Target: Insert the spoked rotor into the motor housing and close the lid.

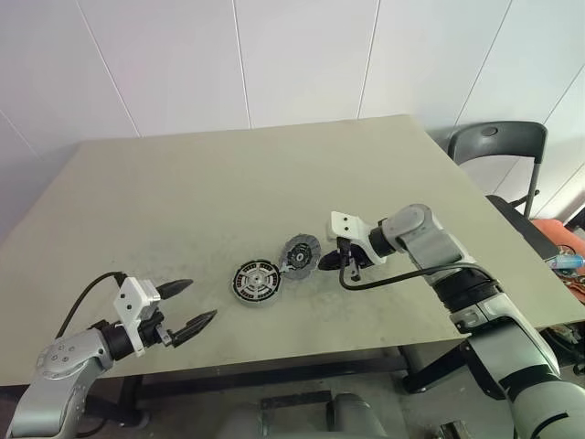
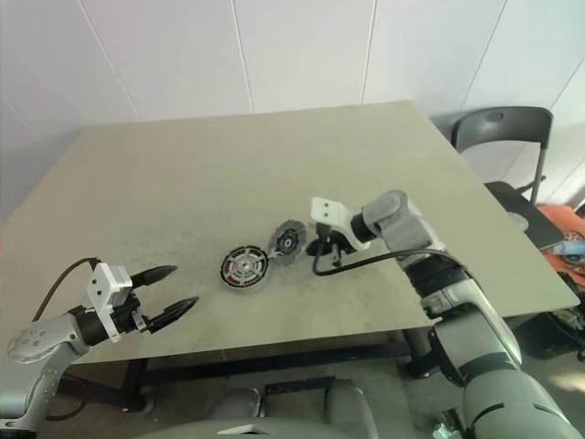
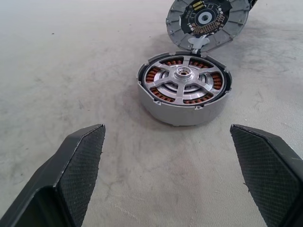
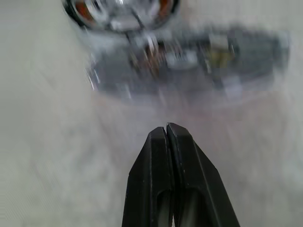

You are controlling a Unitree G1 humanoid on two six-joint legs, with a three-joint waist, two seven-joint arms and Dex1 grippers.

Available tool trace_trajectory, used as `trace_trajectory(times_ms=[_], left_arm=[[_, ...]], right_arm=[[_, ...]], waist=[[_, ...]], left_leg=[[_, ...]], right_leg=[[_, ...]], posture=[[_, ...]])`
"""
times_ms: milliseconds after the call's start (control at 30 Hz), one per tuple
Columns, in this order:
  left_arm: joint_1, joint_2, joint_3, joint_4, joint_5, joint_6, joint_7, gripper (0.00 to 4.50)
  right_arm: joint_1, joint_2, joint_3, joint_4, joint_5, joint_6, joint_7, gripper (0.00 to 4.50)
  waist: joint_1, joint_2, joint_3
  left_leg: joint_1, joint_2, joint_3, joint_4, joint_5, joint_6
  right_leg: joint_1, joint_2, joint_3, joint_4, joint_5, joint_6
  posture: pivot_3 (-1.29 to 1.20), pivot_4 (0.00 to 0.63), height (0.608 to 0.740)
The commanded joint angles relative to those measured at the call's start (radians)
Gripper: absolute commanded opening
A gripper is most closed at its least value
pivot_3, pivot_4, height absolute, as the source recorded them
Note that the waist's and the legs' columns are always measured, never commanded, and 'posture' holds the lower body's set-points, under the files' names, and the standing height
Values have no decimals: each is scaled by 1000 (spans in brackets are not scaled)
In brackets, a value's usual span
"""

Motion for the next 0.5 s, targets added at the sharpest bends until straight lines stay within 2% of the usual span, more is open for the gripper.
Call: trace_trajectory(times_ms=[33, 133, 500], left_arm=[[-16, 7, 18, -20, -1, -9, 3, 4500], [-7, 34, 17, -37, -51, 68, -31, 4500], [5, 34, 52, -49, -50, 67, -17, 4500]], right_arm=[[-39, 26, -15, -76, 38, 26, 3, 66], [-57, 68, -3, -86, 51, 29, -2, 66], [-89, 159, 21, -107, 81, 47, -6, 66]], waist=[[1, 0, 0], [-1, 0, 0], [-2, 0, 0]], left_leg=[[0, 0, 0, 0, 0, 0], [0, 0, 0, 0, 0, 0], [0, 0, 0, 0, 0, 0]], right_leg=[[0, 0, 0, 0, 0, 0], [0, 0, 0, 0, 0, 0], [-1, 0, 0, 0, 0, 0]], posture=[[0, 0, 740], [0, 0, 740], [0, 0, 740]])
